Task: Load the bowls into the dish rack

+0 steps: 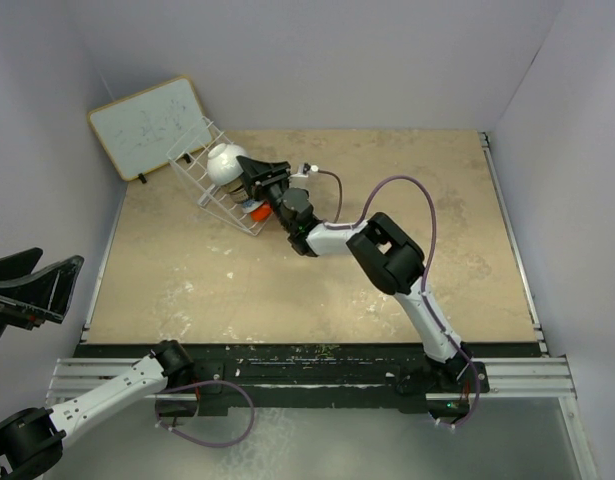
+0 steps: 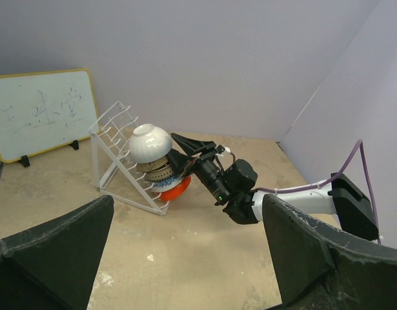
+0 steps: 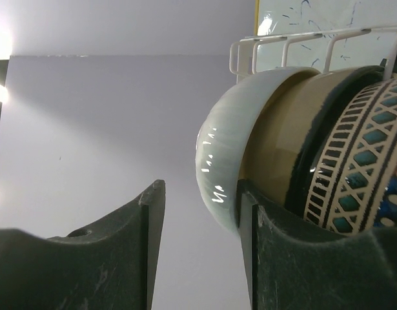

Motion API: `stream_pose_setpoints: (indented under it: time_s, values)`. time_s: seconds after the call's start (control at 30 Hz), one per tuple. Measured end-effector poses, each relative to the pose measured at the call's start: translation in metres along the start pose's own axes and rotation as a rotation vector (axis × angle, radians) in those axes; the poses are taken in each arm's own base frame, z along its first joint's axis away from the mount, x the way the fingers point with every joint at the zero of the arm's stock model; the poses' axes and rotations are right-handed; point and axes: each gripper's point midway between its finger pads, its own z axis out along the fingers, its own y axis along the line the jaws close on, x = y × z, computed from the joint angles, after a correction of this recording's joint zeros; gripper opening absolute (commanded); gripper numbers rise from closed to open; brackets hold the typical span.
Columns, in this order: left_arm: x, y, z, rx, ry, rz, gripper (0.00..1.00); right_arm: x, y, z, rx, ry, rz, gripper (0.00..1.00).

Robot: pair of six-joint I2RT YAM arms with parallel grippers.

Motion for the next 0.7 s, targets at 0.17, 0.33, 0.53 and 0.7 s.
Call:
stream_pose_setpoints:
  time_s: [0.17, 0.33, 0.53, 0.7]
  values:
    - [0.001, -0.001, 0.002, -0.001, 0.001, 0.001, 0.99, -0.003, -0.001, -0.009, 0.015, 0.0, 0.004, 0.51]
    - [0.001, -0.002, 0.004, 0.0, 0.0, -0.002, 0.99, -0.006, -0.005, -0.019, 0.03, 0.0, 0.005, 0.51]
    - [0.007, -0.003, 0.007, -0.005, 0.016, 0.0, 0.99, -0.012, -0.01, -0.028, 0.055, -0.006, 0.003, 0.51]
    - [0.008, -0.003, 0.008, -0.006, 0.018, -0.007, 0.99, -0.015, -0.013, -0.034, 0.07, -0.008, 0.008, 0.51]
